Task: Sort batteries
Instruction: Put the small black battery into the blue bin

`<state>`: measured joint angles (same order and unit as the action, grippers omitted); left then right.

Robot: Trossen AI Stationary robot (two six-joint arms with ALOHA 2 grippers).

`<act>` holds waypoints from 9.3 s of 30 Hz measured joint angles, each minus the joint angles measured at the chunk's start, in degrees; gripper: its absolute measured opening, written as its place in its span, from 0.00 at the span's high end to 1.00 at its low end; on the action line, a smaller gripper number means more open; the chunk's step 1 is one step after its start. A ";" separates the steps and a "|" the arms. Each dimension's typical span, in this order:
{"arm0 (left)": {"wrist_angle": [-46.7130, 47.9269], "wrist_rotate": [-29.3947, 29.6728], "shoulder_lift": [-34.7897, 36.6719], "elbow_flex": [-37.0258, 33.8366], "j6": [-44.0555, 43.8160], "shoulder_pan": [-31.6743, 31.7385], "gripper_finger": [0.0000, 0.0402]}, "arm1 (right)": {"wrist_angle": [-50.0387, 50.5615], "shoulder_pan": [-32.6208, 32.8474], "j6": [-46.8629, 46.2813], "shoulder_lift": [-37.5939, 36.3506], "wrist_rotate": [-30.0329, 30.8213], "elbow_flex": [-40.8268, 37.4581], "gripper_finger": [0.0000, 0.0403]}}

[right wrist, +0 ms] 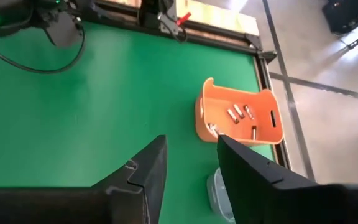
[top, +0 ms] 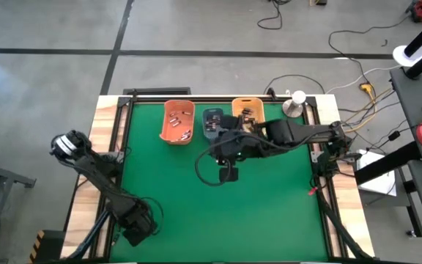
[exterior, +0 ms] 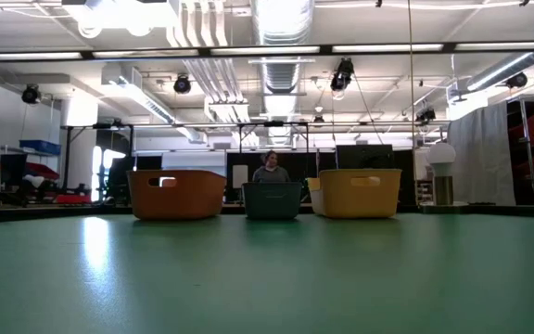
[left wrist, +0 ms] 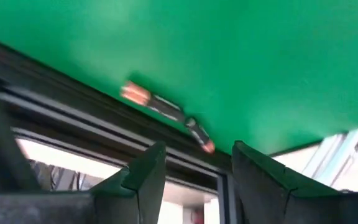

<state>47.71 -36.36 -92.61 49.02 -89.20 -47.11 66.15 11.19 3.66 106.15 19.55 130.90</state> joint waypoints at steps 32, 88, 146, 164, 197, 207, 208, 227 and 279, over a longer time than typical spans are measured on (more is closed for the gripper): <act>-12.72 -4.92 -5.17 -8.26 4.97 -0.21 0.61 | -0.33 1.06 -3.67 -1.29 3.08 -4.42 0.67; -6.38 75.95 22.39 15.64 33.96 5.21 0.97 | -82.24 7.00 -11.32 -12.71 -10.26 -45.08 0.61; 14.49 84.22 19.68 39.33 50.74 7.63 0.66 | -71.58 3.92 -6.24 -8.91 -10.70 -35.55 0.93; 24.52 95.49 45.32 18.11 37.43 7.65 0.57 | -32.38 -18.11 5.03 -0.76 -7.95 -29.40 0.93; 21.60 106.13 61.04 8.45 37.44 7.63 0.57 | -29.27 -38.55 20.85 16.39 -30.15 -30.66 0.93; 17.62 109.36 61.19 8.45 37.43 7.65 0.57 | -29.49 -39.48 23.28 19.12 -36.10 -30.74 0.93; 17.52 109.37 61.17 8.45 37.43 7.65 0.57 | -29.60 -39.48 23.31 19.15 -36.12 -30.74 0.93; 17.54 107.43 61.20 9.77 42.34 7.65 0.57 | -30.67 -41.34 24.56 19.08 -31.54 -30.81 0.89; 20.66 91.47 58.32 20.63 50.33 7.63 0.57 | -31.77 -42.74 19.89 18.90 -31.43 -30.53 0.79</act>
<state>68.36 55.11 -34.29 69.65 -38.87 -39.48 34.38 -31.55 23.55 125.05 -11.88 100.37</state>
